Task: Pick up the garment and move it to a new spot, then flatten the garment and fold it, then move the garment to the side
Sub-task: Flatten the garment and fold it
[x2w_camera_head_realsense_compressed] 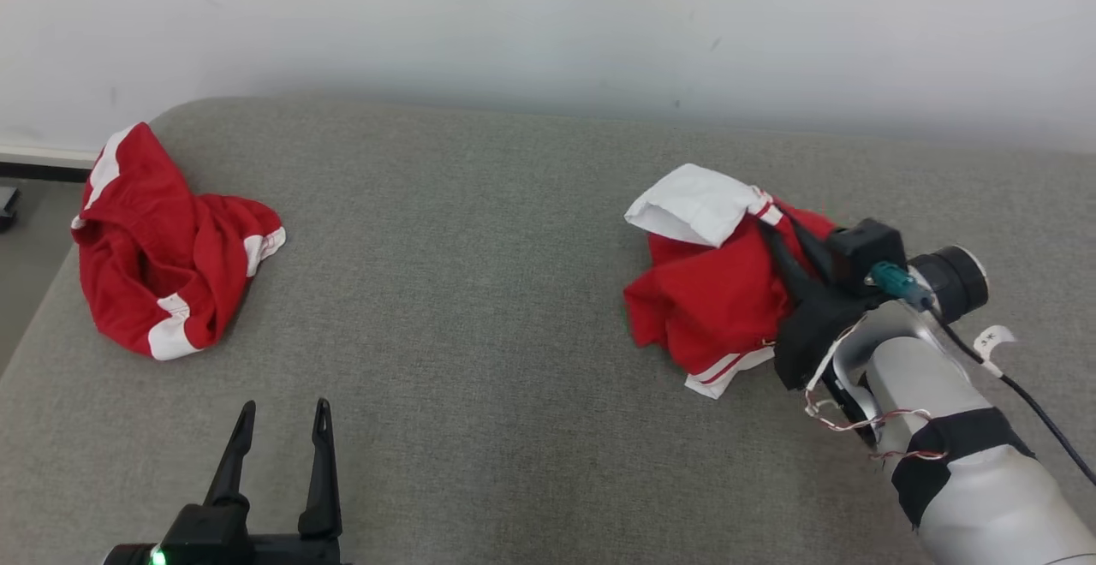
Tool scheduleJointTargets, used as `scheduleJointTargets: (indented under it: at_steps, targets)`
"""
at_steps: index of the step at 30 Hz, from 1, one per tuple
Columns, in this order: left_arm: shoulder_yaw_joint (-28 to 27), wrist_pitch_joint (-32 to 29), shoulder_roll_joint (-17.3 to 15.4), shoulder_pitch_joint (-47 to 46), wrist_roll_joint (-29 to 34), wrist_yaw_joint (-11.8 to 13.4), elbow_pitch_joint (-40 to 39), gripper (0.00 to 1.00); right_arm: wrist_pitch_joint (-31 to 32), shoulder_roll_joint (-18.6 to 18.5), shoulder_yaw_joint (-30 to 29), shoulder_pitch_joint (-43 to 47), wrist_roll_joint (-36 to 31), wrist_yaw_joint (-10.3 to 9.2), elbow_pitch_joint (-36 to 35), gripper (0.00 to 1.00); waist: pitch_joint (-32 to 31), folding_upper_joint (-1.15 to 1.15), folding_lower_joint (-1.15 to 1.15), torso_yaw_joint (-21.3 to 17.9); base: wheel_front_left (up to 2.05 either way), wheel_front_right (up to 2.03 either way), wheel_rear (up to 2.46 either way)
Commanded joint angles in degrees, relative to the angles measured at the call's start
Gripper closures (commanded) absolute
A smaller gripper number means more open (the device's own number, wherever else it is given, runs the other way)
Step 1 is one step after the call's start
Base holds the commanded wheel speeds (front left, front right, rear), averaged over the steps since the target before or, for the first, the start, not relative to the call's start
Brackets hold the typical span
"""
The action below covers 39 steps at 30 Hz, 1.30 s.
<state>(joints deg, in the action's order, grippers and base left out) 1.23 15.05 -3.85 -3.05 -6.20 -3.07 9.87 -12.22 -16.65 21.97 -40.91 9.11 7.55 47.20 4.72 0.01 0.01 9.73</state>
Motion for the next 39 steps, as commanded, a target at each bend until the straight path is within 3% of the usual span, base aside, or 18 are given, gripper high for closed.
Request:
scheduleJointTargets:
  at_steps: [1,6,13,21,27,28,30,39]
  targets:
    - [-0.23,0.19,0.19,0.71,0.42,-0.14,-0.08,0.00,-1.21,-0.21,-1.46,-0.10,1.30,-0.13,-0.41,1.00,-0.72,-0.01,-0.01,-1.39,0.00,0.00,0.00]
    - [-0.51,0.19,0.33,1.11,0.20,-0.27,-0.31,0.00,-2.80,-0.98,-6.58,2.87,4.80,-0.13,-3.57,1.00,-1.15,-0.01,-0.01,-3.47,0.00,0.00,0.00]
    - [-0.16,0.19,0.57,1.37,0.37,0.13,-1.12,0.00,-3.02,-1.98,-17.15,14.27,10.28,-0.13,-14.71,1.00,-0.73,-0.01,-0.01,-6.30,0.00,0.00,0.00]
    - [0.16,0.19,0.70,1.03,0.20,0.22,-1.26,0.00,-3.05,2.88,-27.04,26.87,12.66,-0.13,-22.00,1.00,0.48,-0.01,-0.01,-7.88,0.00,0.00,0.00]
    - [0.13,0.19,0.78,0.54,-0.11,0.13,-0.57,0.00,-3.04,6.22,-30.18,31.18,10.97,-0.13,-24.60,1.00,0.34,-0.01,-0.01,-8.24,0.00,0.00,0.00]
    - [-0.04,0.19,0.79,0.36,-0.17,-0.06,-0.39,0.00,-3.04,6.54,-30.64,31.49,10.63,-0.13,-24.64,0.91,0.27,-0.01,-0.01,-8.33,0.00,0.00,0.00]
    - [-0.33,0.19,0.80,0.21,-0.21,-0.39,-0.14,0.00,-3.05,6.99,-31.36,31.61,9.48,-0.13,-25.65,0.00,0.10,-0.01,-0.01,-8.51,0.00,0.00,0.00]
    - [-0.75,0.19,0.88,0.87,-0.23,-0.30,-0.34,0.00,-3.04,7.33,-30.82,33.06,5.16,-0.13,-31.49,0.00,-0.36,-0.01,-0.01,-8.55,0.00,0.00,0.00]
